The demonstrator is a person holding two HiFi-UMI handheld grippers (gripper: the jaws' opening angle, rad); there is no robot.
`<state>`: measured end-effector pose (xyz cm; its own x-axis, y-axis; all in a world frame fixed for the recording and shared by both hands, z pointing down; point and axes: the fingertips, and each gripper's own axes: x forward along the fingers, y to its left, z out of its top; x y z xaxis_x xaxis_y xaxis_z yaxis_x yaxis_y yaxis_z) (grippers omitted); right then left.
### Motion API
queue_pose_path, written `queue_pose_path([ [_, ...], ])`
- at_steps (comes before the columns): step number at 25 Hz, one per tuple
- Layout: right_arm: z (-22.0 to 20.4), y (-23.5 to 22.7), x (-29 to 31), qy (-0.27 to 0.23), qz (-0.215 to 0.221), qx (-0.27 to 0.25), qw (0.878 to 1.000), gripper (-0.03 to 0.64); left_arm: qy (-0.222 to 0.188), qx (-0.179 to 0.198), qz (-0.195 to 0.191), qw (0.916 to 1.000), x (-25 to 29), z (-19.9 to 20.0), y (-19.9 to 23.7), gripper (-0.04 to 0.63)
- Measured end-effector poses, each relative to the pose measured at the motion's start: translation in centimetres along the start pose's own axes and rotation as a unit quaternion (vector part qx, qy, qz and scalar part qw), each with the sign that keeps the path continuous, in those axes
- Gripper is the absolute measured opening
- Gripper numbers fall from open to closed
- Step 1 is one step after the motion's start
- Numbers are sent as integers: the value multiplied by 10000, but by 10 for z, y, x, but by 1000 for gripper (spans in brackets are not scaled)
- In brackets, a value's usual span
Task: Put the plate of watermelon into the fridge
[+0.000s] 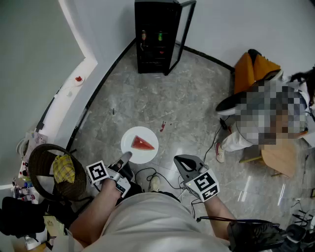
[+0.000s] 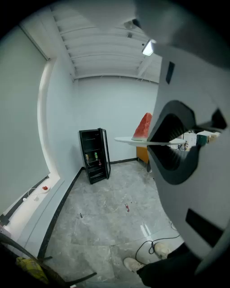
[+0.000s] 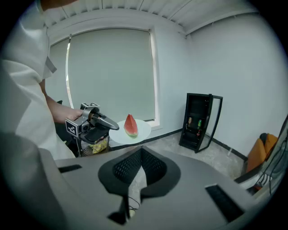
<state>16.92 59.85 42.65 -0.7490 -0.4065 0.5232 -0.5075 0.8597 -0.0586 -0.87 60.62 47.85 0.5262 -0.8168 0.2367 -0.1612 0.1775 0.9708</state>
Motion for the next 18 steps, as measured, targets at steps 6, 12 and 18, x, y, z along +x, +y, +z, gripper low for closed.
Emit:
queue_pose_path([
  [6, -6, -29, -6, 97, -31, 11, 9999, 14, 66, -155, -286, 9994, 39, -15, -18, 20],
  [12, 8, -67, 22, 124, -94, 105, 9998, 17, 158, -233, -420, 9987, 83, 16, -30, 20],
  [18, 37, -107, 77, 280, -326, -18, 9991, 104, 291, -30, -409, 9987, 135, 89, -24, 20],
])
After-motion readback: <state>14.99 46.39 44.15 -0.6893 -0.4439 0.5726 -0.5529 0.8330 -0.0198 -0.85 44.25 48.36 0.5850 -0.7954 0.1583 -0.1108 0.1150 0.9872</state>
